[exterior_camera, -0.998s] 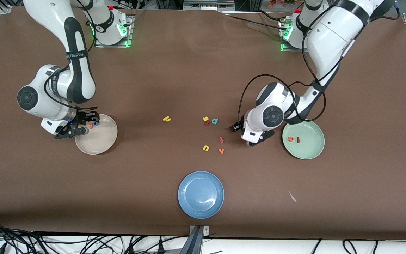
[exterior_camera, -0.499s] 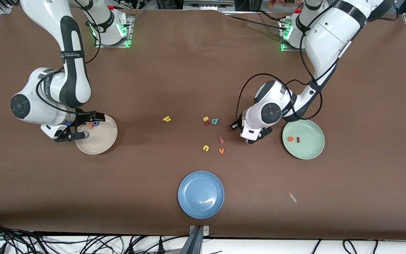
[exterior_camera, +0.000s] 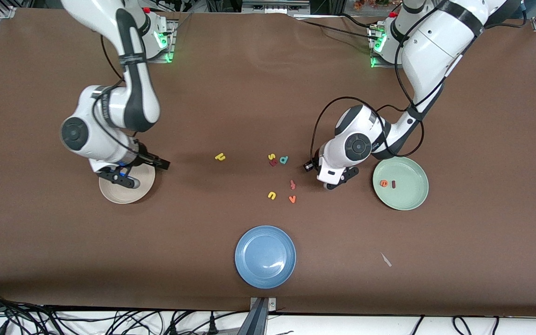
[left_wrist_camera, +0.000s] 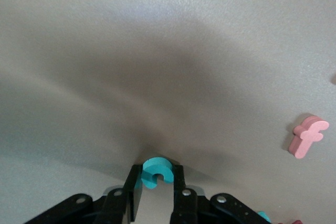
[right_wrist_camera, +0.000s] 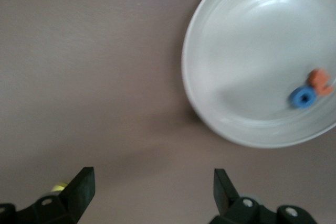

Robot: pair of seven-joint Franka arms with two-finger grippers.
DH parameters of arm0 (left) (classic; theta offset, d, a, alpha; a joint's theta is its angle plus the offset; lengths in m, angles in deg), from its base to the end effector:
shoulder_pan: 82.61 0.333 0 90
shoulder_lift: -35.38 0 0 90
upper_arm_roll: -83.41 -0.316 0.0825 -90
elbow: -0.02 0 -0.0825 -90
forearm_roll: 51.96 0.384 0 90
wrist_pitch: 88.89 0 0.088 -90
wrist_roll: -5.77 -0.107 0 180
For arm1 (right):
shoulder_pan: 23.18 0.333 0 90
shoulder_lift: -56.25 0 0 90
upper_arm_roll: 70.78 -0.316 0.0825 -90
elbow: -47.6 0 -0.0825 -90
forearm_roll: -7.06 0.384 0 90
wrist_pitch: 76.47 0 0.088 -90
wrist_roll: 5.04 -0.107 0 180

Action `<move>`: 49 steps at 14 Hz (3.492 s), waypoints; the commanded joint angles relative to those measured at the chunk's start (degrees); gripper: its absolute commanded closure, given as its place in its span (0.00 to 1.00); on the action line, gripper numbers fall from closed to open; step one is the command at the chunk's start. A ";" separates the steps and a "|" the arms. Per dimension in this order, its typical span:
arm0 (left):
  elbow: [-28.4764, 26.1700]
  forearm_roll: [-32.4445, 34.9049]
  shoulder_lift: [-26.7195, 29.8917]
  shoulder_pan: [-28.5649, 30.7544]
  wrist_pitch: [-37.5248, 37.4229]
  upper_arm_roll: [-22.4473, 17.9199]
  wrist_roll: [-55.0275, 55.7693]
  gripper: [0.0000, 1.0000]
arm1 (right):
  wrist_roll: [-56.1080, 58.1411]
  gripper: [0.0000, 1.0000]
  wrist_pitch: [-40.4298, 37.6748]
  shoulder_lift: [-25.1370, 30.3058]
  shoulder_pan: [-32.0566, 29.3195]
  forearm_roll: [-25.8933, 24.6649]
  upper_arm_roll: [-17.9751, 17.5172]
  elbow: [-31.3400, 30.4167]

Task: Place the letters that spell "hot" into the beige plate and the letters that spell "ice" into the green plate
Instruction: 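Place cyan c on the green plate while the right gripper reaches yellow n, then raise the left gripper to rest while the right gripper grasps yellow n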

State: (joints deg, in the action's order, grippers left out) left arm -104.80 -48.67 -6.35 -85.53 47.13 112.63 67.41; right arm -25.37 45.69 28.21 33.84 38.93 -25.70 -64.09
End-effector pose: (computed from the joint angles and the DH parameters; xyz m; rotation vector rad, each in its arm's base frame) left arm 0.5463 -0.3233 0.1688 2.8565 0.8313 -0.4209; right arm 0.5767 0.1665 0.2813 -2.9912 0.6741 0.2139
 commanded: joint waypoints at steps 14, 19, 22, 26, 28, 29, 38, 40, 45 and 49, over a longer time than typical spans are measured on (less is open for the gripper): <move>6.03 2.75 6.14 13.81 -18.34 -0.74 -28.39 1.00 | -35.39 0.00 16.62 -9.84 10.66 14.35 -6.06 0.24; 6.47 7.34 4.38 19.44 -18.34 -0.83 -41.14 1.00 | -35.22 0.01 16.62 -11.95 10.75 17.25 -6.84 0.42; 6.21 7.43 3.32 21.12 -18.25 -0.74 -44.50 0.99 | -35.39 0.02 17.76 -12.65 10.66 18.48 -8.08 0.60; 2.79 10.24 3.75 21.99 -18.86 -1.62 -49.51 0.92 | -34.96 0.12 17.77 -13.09 10.66 18.66 -8.79 0.60; 2.78 10.33 3.76 24.45 -21.32 -1.45 -56.77 0.76 | -34.60 0.25 17.77 -13.01 10.66 18.58 -8.79 0.60; 2.96 9.81 3.59 24.89 -21.32 -1.45 -58.38 0.27 | -34.51 0.31 17.68 -13.09 10.66 18.58 -8.79 0.68; 13.13 9.89 7.62 23.93 -30.96 5.66 -56.91 0.00 | -34.34 0.75 17.41 -14.41 10.66 18.58 -8.87 2.53; 18.31 10.68 9.81 23.67 -37.46 8.30 -56.37 0.00 | -34.16 0.80 17.33 -14.41 10.58 18.49 -8.87 2.88; 25.89 10.69 17.89 23.32 -45.74 12.26 -56.81 0.00 | -34.07 0.92 17.15 -14.41 10.57 17.52 -8.87 2.97; 28.36 8.58 22.54 20.80 -44.97 7.03 -56.64 0.00 | -33.11 0.99 13.39 -14.24 9.96 16.04 -8.61 4.72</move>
State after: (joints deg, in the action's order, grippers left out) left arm -76.97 -39.62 14.08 -62.15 1.91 123.75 10.28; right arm -59.40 61.75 15.60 44.18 55.88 -34.54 -62.07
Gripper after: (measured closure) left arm 0.000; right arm 0.740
